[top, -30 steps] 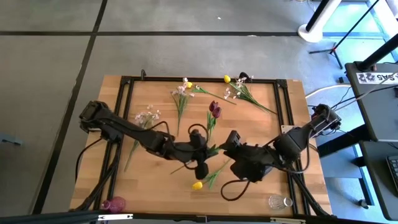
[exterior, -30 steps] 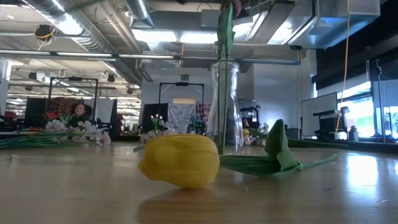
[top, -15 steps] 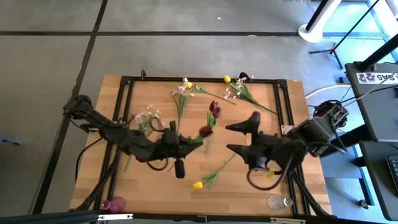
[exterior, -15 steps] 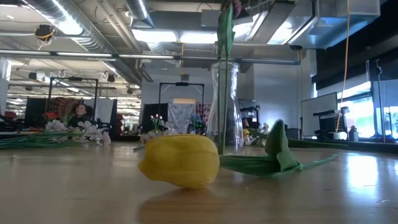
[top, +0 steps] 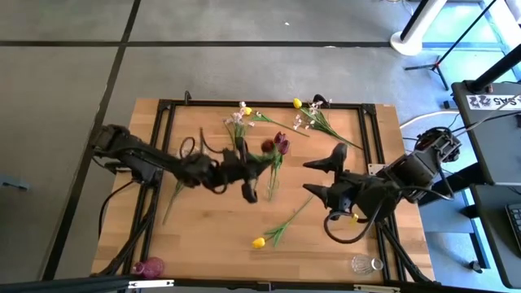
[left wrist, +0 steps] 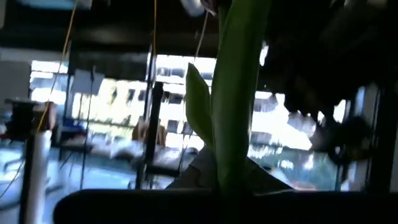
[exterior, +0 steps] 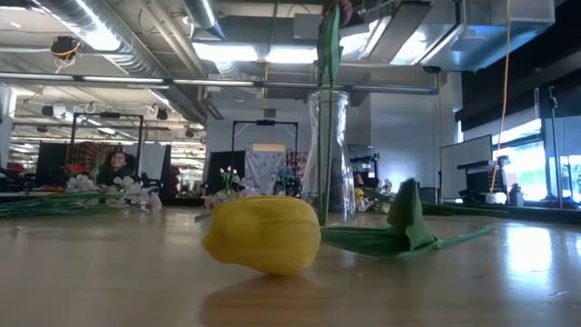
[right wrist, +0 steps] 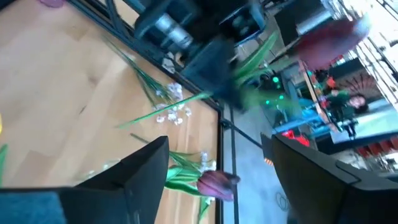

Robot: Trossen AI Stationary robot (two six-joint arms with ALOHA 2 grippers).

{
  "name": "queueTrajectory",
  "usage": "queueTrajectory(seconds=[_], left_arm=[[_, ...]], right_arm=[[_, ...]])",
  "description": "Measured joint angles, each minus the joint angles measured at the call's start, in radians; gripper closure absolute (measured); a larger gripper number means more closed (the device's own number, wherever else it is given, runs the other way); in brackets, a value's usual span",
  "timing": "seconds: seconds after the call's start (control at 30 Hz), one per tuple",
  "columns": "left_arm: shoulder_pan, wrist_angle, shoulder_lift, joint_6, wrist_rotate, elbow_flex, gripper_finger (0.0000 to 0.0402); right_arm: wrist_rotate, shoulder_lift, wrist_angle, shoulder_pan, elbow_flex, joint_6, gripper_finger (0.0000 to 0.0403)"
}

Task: Sort flowers into vase by color
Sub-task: Put the red tulip into the top transparent vase

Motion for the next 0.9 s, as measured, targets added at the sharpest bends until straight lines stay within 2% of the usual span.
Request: queueTrajectory(seconds=[0.1, 0.17, 0.3, 0.5, 0.9], left_arm=[[0.017, 0.110, 0.000, 0.038, 0.097, 0.016, 0.0401], [0.024, 0.162, 0.000, 0.053, 0.124, 0.016, 0.0401], [0.069, 0.182, 0.040, 0.033, 0.123, 0.015, 0.0401], [0.102, 0.335, 0.162, 0.003, 0.151, 0.013, 0.0401], [0.104, 0.373, 0.317, 0.025, 0.135, 0.013, 0.0401]], right_arm=[[0.038, 0.000, -0.036, 0.000, 0.000, 0.051, 0.0127], [0.059, 0.000, -0.065, 0.000, 0.000, 0.083, 0.0127], [0.075, 0.000, -0.073, 0.000, 0.000, 0.116, 0.0127], [0.092, 0.000, -0.024, -0.016, 0.005, 0.116, 0.0127], [0.033, 0.000, 0.028, -0.013, 0.010, 0.121, 0.0127]])
